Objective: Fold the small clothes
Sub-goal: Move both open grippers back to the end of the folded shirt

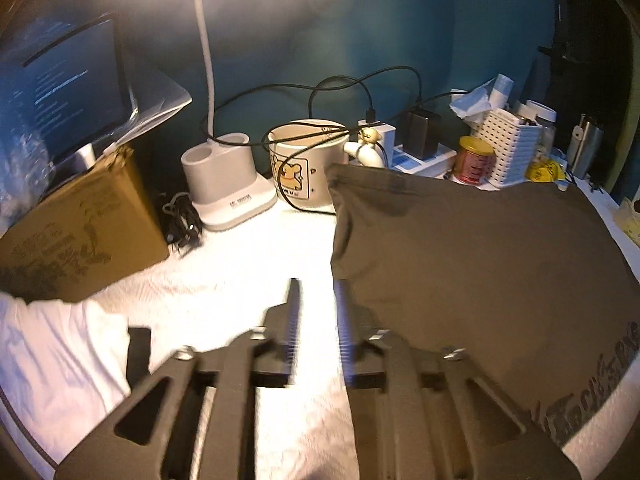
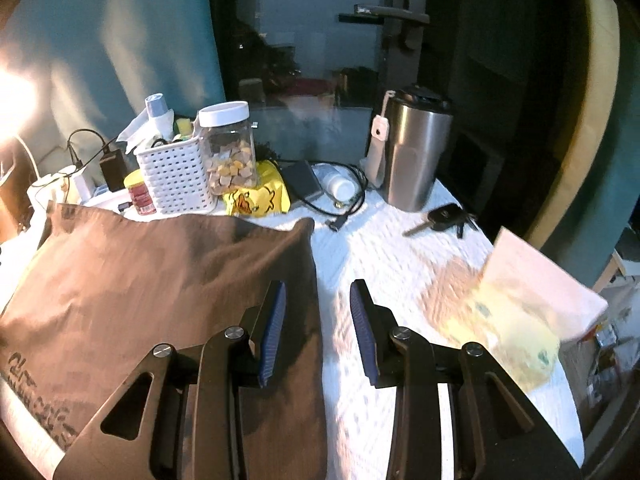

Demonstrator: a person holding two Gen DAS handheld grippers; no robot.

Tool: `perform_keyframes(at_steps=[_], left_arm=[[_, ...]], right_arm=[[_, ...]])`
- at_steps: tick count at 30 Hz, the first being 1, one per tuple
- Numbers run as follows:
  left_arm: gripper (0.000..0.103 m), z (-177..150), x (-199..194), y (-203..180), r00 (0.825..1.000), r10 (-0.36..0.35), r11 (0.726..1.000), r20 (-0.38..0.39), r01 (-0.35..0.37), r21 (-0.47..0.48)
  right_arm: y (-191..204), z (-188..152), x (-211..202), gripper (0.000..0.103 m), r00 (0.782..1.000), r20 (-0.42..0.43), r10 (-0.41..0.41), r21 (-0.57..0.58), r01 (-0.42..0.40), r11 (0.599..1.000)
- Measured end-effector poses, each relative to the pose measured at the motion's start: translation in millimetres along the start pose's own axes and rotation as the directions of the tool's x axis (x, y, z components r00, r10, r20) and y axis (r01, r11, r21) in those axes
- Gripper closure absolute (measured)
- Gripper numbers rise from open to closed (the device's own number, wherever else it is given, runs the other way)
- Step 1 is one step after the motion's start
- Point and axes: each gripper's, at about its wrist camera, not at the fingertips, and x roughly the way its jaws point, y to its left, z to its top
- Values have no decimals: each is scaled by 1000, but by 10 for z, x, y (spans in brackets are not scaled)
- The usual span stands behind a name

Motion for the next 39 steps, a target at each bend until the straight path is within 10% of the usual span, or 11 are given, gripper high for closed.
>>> perform_keyframes(at_steps=[2, 39], left_arm=[[63, -70, -78, -24, 1000, -9, 1000, 9, 9, -4], [63, -1158, -422, -178, 983, -143, 978, -116, 122, -172]], right_arm=[[-14, -84, -51, 67, 1000, -3, 0, 7, 0, 1000], [-39, -1429, -328, 67, 982, -108, 158, 229, -130, 965]])
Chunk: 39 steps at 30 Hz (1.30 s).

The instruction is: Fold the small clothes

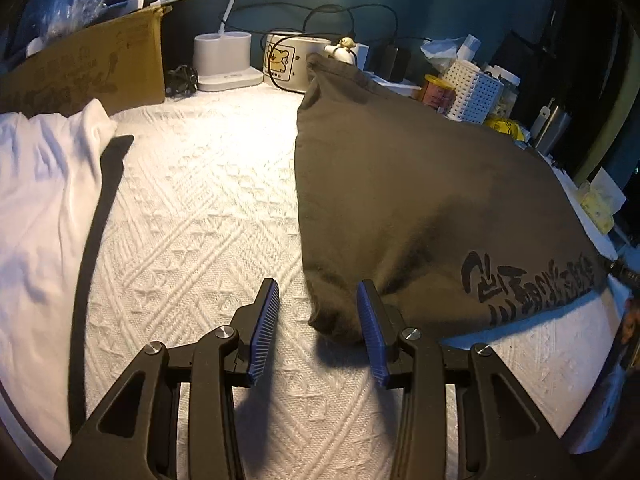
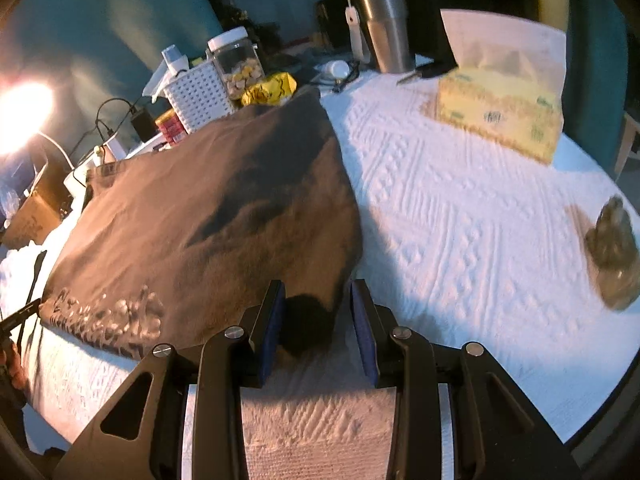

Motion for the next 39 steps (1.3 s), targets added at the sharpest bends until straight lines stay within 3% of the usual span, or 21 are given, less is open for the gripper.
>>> perform_keyframes(at_steps=[10, 11, 13, 16, 20, 39], left_arm=[[62, -50, 12, -137, 1000, 11, 998, -4, -10, 61], [62, -55, 10, -141, 1000, 7, 998, -2, -7, 63], [62, -65, 8, -149, 1000, 0, 998, 0, 0, 68], [91, -89, 5, -182, 1000, -25, 996, -4, 25, 82], [96, -137, -32, -255, 1000, -4, 996, 16, 3, 84], [97, -269, -438, -371, 999, 3, 996, 49, -7, 85]], right_arm=[[152, -66, 19, 68, 999, 35, 8, 14, -9, 1000], [166, -65, 30, 84, 1000, 21, 23, 10, -23, 1000], [206, -71, 36, 89, 1000, 19, 10, -5, -10, 1000], [248, -84, 28, 89, 1000, 20, -3, -27, 4, 1000], [240, -98, -4, 91, 1000, 23, -3, -35, 3, 999], [240, -158, -370, 92, 998, 67, -18, -73, 23, 997]])
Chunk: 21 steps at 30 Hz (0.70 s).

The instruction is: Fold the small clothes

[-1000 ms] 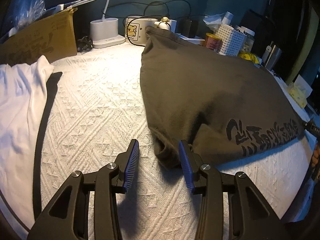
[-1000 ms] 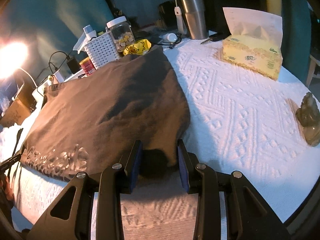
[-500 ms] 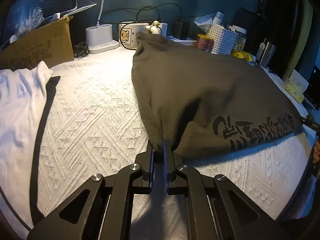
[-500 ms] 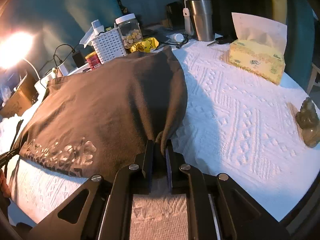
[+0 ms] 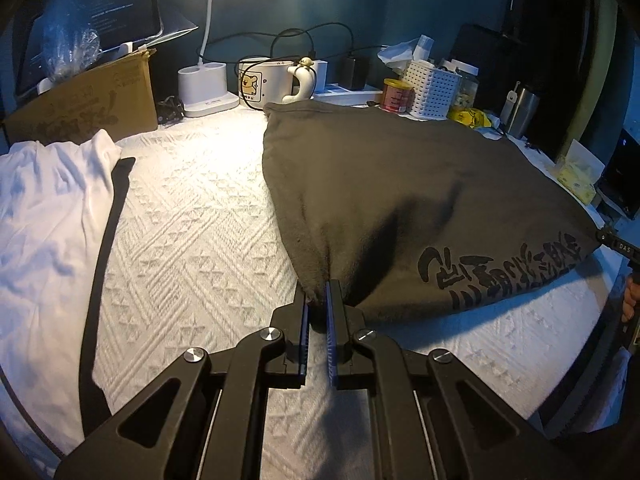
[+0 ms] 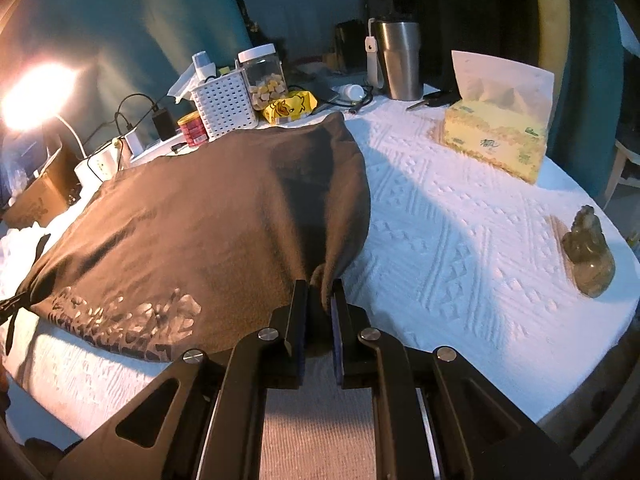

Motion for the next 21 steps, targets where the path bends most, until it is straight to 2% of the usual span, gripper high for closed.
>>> perform_keyframes(at_steps=[21], left_arm=[[97, -381, -243, -222, 999, -22, 1000, -31, 23, 8]], right_arm=[[-87, -231, -254, 92, 999, 20, -36, -10, 36, 999]])
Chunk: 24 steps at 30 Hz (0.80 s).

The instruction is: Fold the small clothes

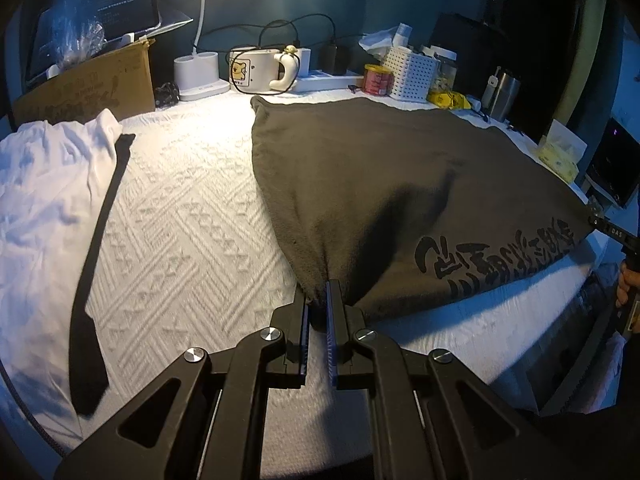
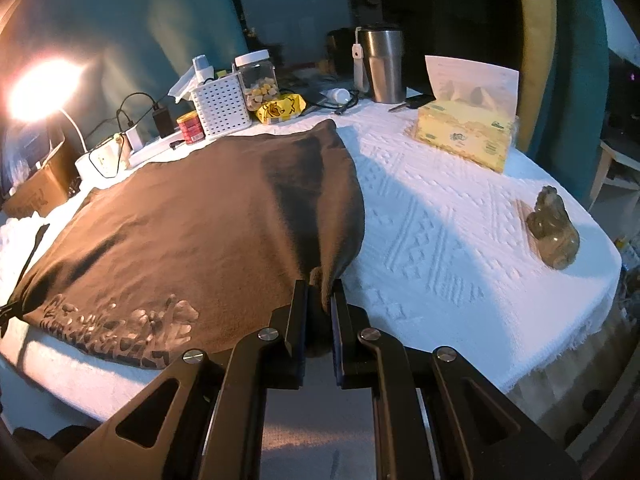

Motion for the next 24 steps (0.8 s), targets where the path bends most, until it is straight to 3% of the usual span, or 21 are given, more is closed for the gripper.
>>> perform_keyframes(at_steps=[17, 24], left_arm=[[96, -177, 70, -44, 998, -4, 1000, -62, 2, -22], [92, -162, 21, 110, 993, -42, 997, -109, 34, -69]], right_arm=[[-146, -66, 136, 91, 999, -26, -19, 18, 19, 1000], [-176, -84, 166, 91, 999, -46, -27, 43, 29, 999]])
